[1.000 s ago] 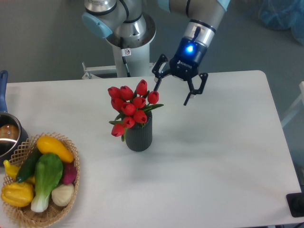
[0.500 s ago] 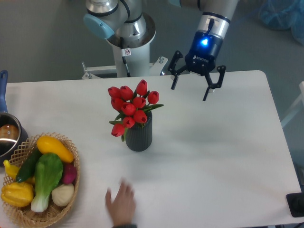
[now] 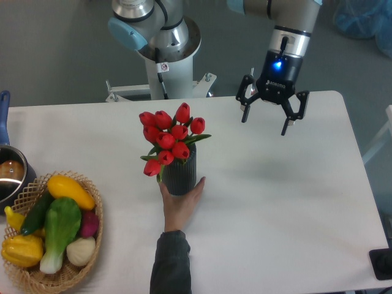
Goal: Insert the flowers into the vase
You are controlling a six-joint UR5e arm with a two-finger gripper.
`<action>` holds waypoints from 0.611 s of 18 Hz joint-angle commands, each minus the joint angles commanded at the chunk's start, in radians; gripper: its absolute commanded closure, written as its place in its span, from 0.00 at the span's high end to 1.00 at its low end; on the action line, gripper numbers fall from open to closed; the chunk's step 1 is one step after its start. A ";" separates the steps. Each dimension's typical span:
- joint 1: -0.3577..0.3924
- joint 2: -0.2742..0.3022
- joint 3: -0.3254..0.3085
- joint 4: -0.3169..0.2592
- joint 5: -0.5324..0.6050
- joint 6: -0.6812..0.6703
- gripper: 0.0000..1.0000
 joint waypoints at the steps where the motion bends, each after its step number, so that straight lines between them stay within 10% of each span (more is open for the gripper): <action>1: -0.006 -0.008 0.005 0.000 0.029 0.025 1.00; 11: -0.113 -0.149 0.115 0.003 0.305 0.100 1.00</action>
